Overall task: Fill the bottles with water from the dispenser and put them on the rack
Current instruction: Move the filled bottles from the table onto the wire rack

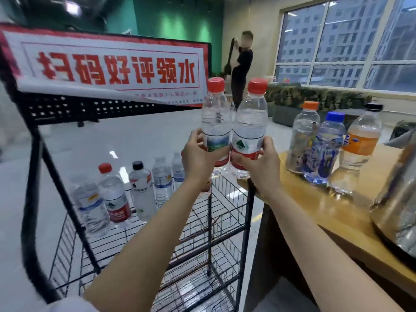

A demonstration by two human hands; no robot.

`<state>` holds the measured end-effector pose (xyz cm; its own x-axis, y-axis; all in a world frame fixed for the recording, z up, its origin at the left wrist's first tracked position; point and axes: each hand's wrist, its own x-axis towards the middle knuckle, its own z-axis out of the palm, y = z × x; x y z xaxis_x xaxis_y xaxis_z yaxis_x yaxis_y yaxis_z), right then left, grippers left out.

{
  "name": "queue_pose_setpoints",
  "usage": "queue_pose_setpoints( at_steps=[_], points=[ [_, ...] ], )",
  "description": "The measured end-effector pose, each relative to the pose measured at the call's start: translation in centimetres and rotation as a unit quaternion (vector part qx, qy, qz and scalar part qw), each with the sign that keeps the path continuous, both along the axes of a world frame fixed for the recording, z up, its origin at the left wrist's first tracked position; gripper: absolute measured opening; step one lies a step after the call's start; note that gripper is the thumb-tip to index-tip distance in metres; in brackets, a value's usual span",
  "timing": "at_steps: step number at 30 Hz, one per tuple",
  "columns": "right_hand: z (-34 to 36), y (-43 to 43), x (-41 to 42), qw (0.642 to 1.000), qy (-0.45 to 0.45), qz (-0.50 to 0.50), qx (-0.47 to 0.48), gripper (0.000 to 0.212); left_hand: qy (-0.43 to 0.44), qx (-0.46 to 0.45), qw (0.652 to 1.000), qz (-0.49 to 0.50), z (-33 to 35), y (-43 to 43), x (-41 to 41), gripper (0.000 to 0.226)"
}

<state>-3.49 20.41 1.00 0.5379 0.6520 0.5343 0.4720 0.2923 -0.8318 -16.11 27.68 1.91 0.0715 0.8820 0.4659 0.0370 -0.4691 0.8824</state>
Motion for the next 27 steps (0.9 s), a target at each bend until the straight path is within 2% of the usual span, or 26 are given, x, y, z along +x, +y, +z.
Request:
queue_pose_setpoints(
  at_steps=[5, 8, 12, 13, 15, 16, 20, 27],
  points=[
    [-2.7, 4.3, -9.3, 0.991, 0.005, 0.117, -0.069, 0.057, 0.004, -0.025, 0.988, 0.152, -4.4, 0.5, -10.2, 0.067],
    [-5.8, 6.6, -14.5, 0.982, 0.023, 0.146, -0.120, 0.060, -0.015, -0.078, 0.971, 0.224, -8.1, 1.5, -15.2, 0.058],
    [-9.2, 8.9, -20.2, 0.964, -0.013, 0.181, -0.194, 0.070, -0.029, -0.155, 0.941, 0.300, -11.4, 2.4, -19.8, 0.052],
    [-9.8, 9.3, -21.3, 0.960, -0.020, 0.194, -0.204, 0.066, -0.043, -0.171, 0.931, 0.319, -11.9, 2.6, -20.6, 0.051],
    [-10.8, 9.9, -23.2, 0.953, -0.042, 0.208, -0.217, 0.046, -0.073, -0.215, 0.911, 0.345, -12.9, 3.0, -21.7, 0.046],
    [-11.3, 10.3, -23.9, 0.950, -0.055, 0.210, -0.225, 0.043, -0.085, -0.235, 0.901, 0.353, -13.3, 3.2, -22.2, 0.042],
    [-13.1, 12.2, -26.0, 0.944, -0.079, 0.208, -0.245, 0.071, -0.086, -0.263, 0.881, 0.383, -15.4, 4.6, -23.5, 0.054],
    [-15.5, 13.6, -26.8, 0.932, -0.057, 0.209, -0.290, 0.060, -0.091, -0.261, 0.883, 0.379, -17.1, 6.2, -23.0, 0.050]
  ],
)
